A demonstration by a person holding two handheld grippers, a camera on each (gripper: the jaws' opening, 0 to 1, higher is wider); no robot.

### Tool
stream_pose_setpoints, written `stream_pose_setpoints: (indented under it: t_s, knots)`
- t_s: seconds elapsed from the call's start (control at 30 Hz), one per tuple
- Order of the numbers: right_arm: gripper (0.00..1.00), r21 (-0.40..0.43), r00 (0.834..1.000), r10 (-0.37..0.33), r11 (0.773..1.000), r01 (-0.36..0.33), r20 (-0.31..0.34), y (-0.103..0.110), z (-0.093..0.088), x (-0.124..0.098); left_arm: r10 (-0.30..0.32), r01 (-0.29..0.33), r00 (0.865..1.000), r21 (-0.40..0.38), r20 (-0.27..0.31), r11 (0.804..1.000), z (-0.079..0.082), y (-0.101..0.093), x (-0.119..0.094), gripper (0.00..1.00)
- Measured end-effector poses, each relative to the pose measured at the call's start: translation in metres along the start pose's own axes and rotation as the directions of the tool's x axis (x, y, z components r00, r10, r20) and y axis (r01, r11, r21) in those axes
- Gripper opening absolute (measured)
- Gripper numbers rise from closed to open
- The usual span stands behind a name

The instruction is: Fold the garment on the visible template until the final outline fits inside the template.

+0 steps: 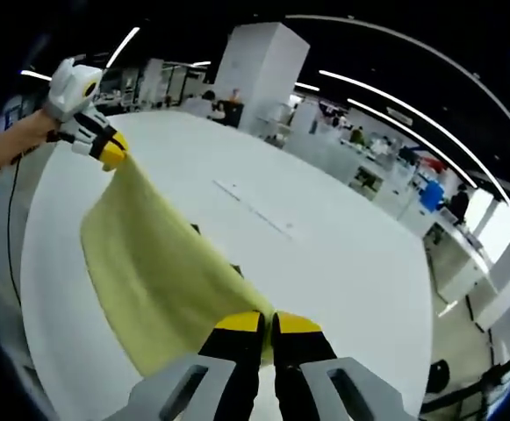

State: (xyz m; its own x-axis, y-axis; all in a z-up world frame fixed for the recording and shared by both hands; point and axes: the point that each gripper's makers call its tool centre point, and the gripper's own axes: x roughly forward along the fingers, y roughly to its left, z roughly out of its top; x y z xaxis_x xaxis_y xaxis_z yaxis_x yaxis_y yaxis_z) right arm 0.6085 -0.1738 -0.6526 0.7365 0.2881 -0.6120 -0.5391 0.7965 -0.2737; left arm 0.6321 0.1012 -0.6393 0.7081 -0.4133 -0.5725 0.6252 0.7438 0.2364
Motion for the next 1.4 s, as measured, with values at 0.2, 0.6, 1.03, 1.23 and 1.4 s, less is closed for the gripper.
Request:
stream_pose_setpoints:
  t_s: [0.2,0.6,1.03,1.23,1.4]
  knots:
    - [0.00,0.012,0.999,0.005,1.000,-0.004,-0.053,-0.002,-0.015,0.023,-0.023,0.023,0.999,0.006,-0.042,1.000,-0.013,0.002,0.024,0.00]
    - [0.00,0.038,0.993,0.040,0.999,-0.036,-0.107,-0.004,-0.035,0.066,-0.039,0.043,0.993,0.027,-0.112,0.999,-0.044,0.009,0.069,0.00]
    - [0.01,0.093,0.985,0.060,0.995,-0.046,-0.160,-0.002,-0.059,0.099,-0.027,0.024,0.991,-0.019,-0.134,1.000,-0.072,0.019,0.098,0.04]
    - [0.03,0.110,0.983,0.061,0.993,-0.042,-0.174,-0.002,-0.066,0.106,-0.026,0.019,0.989,-0.048,-0.142,0.999,-0.083,0.024,0.102,0.05]
    - [0.09,0.102,0.982,0.066,0.994,-0.048,-0.177,-0.002,-0.068,0.106,-0.036,0.028,0.990,-0.061,-0.133,0.998,-0.088,0.024,0.100,0.07]
